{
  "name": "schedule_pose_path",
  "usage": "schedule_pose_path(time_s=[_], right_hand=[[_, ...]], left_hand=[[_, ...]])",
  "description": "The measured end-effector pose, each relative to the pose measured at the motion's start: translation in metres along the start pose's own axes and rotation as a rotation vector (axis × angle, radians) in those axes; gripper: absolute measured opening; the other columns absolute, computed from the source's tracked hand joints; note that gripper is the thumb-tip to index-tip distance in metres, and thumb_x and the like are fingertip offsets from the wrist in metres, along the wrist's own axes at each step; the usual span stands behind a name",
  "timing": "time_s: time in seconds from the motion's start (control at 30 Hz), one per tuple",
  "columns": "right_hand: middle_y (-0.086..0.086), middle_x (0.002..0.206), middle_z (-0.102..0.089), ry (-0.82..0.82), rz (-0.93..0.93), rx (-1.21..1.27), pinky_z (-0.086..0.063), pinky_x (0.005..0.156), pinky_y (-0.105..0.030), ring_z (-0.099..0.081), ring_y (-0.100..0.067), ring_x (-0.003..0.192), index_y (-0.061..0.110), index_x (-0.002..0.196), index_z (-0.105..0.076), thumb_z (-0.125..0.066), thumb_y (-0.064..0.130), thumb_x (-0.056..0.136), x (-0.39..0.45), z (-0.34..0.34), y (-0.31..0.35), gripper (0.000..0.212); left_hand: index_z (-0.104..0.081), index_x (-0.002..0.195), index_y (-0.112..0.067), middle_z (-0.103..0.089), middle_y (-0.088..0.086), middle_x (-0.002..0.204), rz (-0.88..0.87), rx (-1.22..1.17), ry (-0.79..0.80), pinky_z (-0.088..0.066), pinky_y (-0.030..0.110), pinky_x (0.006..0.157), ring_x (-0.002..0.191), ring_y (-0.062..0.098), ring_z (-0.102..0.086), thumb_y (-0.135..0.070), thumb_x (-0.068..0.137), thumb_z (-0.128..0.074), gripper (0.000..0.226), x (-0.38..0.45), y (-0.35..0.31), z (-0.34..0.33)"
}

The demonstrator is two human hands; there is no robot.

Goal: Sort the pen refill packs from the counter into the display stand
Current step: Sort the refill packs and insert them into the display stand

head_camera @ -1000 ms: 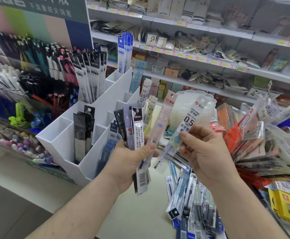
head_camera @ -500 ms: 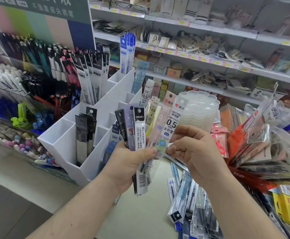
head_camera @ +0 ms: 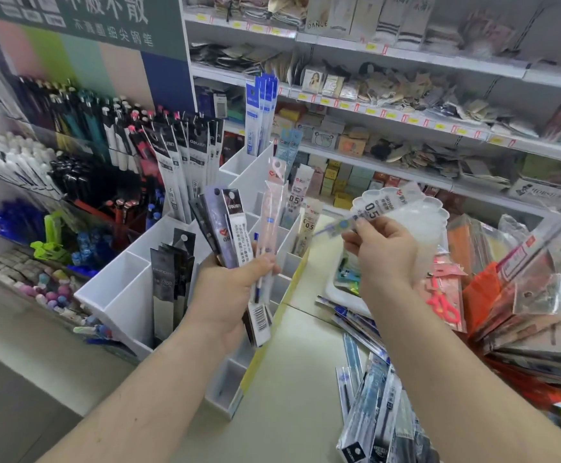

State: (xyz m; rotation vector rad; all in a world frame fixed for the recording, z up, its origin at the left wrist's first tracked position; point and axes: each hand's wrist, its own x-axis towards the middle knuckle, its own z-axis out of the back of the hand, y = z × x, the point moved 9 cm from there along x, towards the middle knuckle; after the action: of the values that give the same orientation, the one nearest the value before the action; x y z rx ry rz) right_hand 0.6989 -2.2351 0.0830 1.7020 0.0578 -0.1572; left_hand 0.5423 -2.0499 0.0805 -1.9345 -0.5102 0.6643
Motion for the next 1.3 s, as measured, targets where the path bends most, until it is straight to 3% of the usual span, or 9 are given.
schedule_pose_path(time_s=[0.43,0.53,0.7,0.87,0.97,1.07,1.13,1.2,1.3], right_hand=[[0.008,0.071,-0.070,0.110,0.074,-0.324,-0.058,0.085,-0.048,-0.072,-0.025,0.082,0.028,0.065,-0.065,-0.066,0.016,0.090,0.074,-0.094,-0.030,0.027],[0.009,0.070,-0.070,0.169,0.023,-0.394,-0.058,0.086,-0.046,-0.073,-0.028,0.086,0.032,0.064,-0.068,-0.069,0.020,0.088,0.081,-0.112,-0.048,0.028],[0.000,0.092,-0.074,0.240,0.006,-0.700,-0.057,0.086,-0.042,-0.069,-0.025,0.091,0.023,0.083,-0.075,-0.073,0.025,0.083,0.088,-0.121,-0.068,0.003],[0.004,0.069,-0.061,0.088,0.014,-0.526,-0.050,0.071,-0.033,-0.060,-0.019,0.072,0.021,0.069,-0.058,-0.067,0.037,0.089,0.076,-0.097,-0.041,0.027],[0.003,0.057,-0.048,0.431,-0.191,-0.193,-0.029,0.046,-0.025,-0.035,-0.012,0.047,0.014,0.071,-0.061,-0.061,0.047,0.092,0.037,-0.114,-0.033,0.038],[0.003,0.054,-0.047,0.813,-0.132,-0.192,-0.019,0.045,-0.025,-0.028,-0.013,0.045,-0.004,0.088,-0.061,-0.066,0.033,0.089,-0.005,-0.132,-0.019,0.037],[-0.002,0.055,-0.046,0.874,-0.061,-0.191,-0.016,0.049,-0.030,-0.026,-0.014,0.048,-0.012,0.097,-0.062,-0.068,0.017,0.091,-0.016,-0.135,-0.011,0.030],[-0.005,0.058,-0.043,0.754,-0.058,-0.093,-0.015,0.047,-0.029,-0.026,-0.011,0.045,-0.008,0.097,-0.062,-0.066,0.014,0.093,-0.005,-0.131,0.001,0.023],[-0.004,0.061,-0.045,0.343,-0.046,0.104,-0.023,0.041,-0.024,-0.029,-0.008,0.041,0.003,0.085,-0.065,-0.062,0.017,0.097,0.040,-0.108,0.022,0.020]], left_hand=[[-0.072,0.079,-0.013,-0.071,0.002,0.067,0.004,0.073,-0.056,-0.053,0.034,0.077,0.067,0.015,-0.068,0.004,0.085,-0.068,0.018,0.020,-0.006,0.003],[-0.071,0.078,-0.013,-0.070,0.002,0.066,-0.006,0.081,-0.052,-0.054,0.034,0.079,0.066,0.015,-0.067,0.005,0.085,-0.067,0.020,0.022,-0.008,0.002],[-0.068,0.080,-0.012,-0.071,0.003,0.069,-0.008,0.088,-0.033,-0.056,0.033,0.075,0.067,0.018,-0.067,0.007,0.084,-0.068,0.019,0.025,-0.006,0.000],[-0.075,0.063,-0.020,-0.070,0.001,0.067,0.025,0.068,0.009,-0.055,0.033,0.076,0.064,0.014,-0.067,0.006,0.084,-0.068,0.034,0.024,0.000,-0.002],[-0.073,0.073,-0.014,-0.070,0.003,0.067,0.032,0.061,0.022,-0.054,0.028,0.068,0.064,0.014,-0.067,0.005,0.084,-0.069,0.023,0.026,0.002,-0.006],[-0.073,0.071,-0.013,-0.070,0.003,0.066,0.039,0.049,0.028,-0.052,0.024,0.057,0.059,0.014,-0.066,0.007,0.084,-0.068,0.024,0.028,0.002,-0.011],[-0.070,0.076,-0.011,-0.069,0.003,0.064,0.048,0.040,0.019,-0.050,0.022,0.051,0.057,0.015,-0.066,0.007,0.084,-0.069,0.020,0.029,0.002,-0.012],[-0.066,0.079,-0.012,-0.068,0.001,0.064,0.050,0.054,0.012,-0.048,0.024,0.051,0.059,0.015,-0.064,0.003,0.085,-0.070,0.017,0.029,0.001,-0.011],[-0.066,0.074,-0.015,-0.068,0.003,0.070,0.047,0.062,0.027,-0.044,0.025,0.053,0.060,0.013,-0.063,0.003,0.086,-0.068,0.022,0.030,-0.001,-0.009]])
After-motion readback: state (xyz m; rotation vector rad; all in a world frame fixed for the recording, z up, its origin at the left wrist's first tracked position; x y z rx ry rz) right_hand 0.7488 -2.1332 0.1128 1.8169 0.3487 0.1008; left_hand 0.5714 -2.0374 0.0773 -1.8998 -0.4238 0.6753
